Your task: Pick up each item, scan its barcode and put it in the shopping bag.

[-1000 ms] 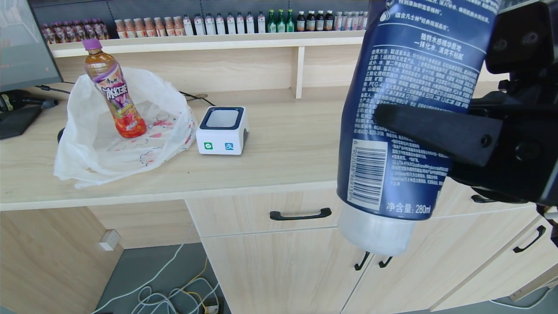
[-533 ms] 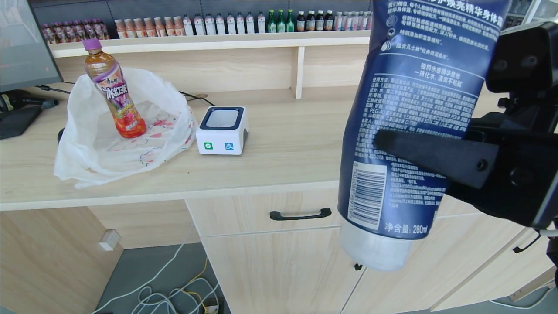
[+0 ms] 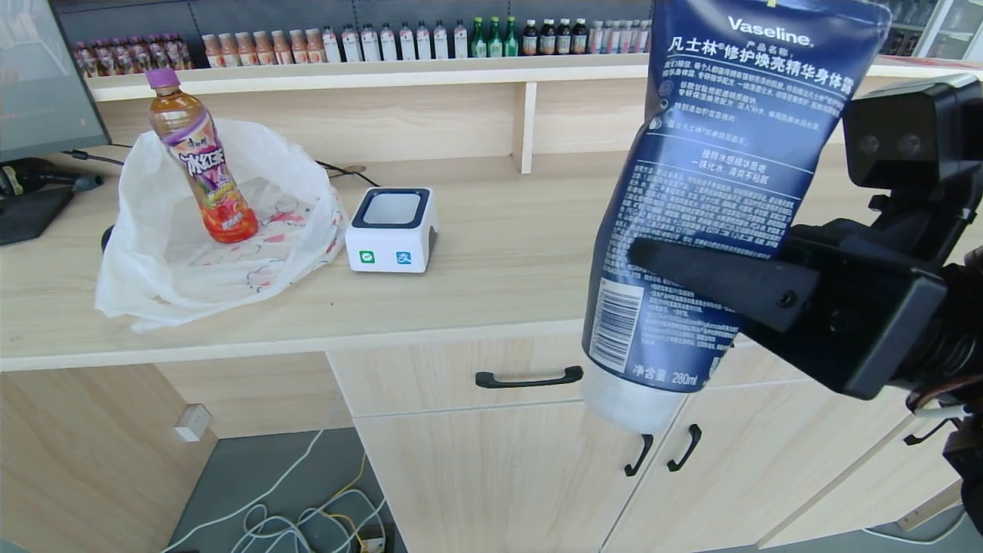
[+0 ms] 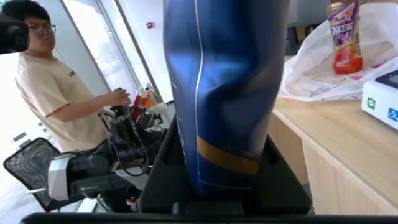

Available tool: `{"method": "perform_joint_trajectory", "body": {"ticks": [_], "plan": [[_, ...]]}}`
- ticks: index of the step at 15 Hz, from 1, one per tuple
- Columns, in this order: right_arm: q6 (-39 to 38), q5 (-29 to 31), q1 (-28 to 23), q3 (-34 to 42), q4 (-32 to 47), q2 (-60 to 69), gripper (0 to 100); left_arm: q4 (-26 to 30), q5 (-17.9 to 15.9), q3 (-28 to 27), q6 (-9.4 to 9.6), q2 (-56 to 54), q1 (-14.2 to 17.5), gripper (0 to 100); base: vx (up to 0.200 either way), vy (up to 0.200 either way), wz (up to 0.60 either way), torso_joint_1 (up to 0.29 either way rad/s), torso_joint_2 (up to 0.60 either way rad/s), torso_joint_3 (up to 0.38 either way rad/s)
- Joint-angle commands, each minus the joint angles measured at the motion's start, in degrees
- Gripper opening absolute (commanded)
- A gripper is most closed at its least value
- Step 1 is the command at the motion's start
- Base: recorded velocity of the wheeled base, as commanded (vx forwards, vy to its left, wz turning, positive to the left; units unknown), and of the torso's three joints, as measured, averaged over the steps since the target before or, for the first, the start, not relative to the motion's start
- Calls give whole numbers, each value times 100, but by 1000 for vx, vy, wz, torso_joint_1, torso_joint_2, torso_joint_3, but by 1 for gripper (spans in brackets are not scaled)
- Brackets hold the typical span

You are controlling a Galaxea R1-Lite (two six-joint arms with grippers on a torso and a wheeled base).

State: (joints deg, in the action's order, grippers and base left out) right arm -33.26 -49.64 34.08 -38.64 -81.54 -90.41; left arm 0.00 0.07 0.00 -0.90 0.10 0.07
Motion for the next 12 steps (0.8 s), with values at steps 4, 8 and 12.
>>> {"method": "perform_joint_trajectory", "body": {"ticks": [4,8,12], "plan": [[1629,1246,-7,-73,358,-364,0,0,1,0,2,-1,1,100,0,0,0,0,0,0],[2561,3171,406,59,561,-267,0,0,1,0,2,-1,1,100,0,0,0,0,0,0],[3405,4287,424,340,209,-285,0,0,1,0,2,-1,1,100,0,0,0,0,0,0]]}}
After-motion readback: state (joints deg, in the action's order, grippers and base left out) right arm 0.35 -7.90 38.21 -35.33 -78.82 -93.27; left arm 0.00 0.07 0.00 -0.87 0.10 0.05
